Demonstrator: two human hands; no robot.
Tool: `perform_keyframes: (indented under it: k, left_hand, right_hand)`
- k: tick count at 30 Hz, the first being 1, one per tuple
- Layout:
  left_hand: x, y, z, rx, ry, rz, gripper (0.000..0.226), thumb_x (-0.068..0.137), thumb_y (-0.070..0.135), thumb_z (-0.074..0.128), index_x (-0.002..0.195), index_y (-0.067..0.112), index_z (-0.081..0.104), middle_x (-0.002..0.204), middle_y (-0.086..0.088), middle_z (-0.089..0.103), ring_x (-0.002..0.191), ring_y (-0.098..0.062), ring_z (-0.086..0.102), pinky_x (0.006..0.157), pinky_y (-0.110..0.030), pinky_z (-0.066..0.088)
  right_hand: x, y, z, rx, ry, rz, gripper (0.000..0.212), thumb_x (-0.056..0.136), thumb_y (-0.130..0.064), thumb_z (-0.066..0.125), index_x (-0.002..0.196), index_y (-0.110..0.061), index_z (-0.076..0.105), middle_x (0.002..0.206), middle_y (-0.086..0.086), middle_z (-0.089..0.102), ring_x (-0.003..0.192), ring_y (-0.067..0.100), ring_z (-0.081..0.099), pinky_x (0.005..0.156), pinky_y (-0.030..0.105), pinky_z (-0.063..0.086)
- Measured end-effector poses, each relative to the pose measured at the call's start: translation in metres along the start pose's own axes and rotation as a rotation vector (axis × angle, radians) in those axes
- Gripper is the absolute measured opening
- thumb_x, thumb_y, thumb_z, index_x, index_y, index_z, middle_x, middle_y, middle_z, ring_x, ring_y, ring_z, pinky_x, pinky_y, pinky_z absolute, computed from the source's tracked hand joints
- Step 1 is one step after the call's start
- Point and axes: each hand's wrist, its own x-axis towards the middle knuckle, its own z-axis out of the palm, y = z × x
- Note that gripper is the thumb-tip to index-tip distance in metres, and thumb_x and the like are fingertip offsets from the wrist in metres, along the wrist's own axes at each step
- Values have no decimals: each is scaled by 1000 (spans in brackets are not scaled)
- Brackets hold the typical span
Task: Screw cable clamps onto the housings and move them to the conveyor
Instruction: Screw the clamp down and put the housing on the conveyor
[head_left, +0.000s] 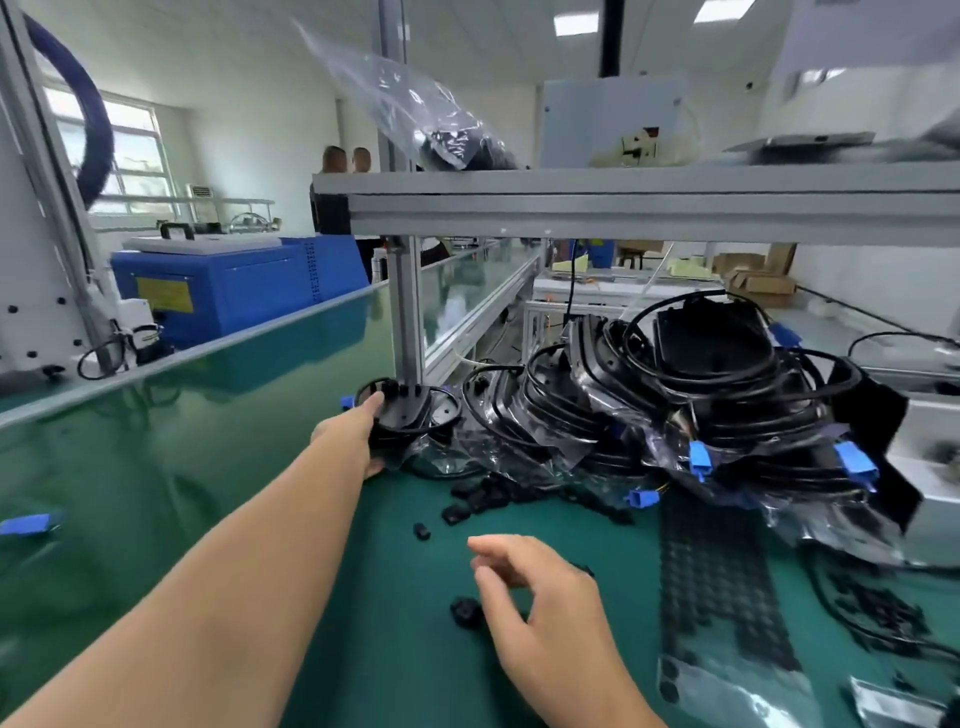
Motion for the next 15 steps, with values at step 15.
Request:
perform_keyframes:
  k: [15]
  left_hand:
    - [-102,11,-74,-212,-129,58,17,80,31,67,78,21,54,71,1,60,63,-13,57,52,-21,50]
  right_hand:
    - [0,-18,-2,52,-44,141,28,91,-26,61,105,-51,58,94,-29,65,90,-2,61,69,8,41]
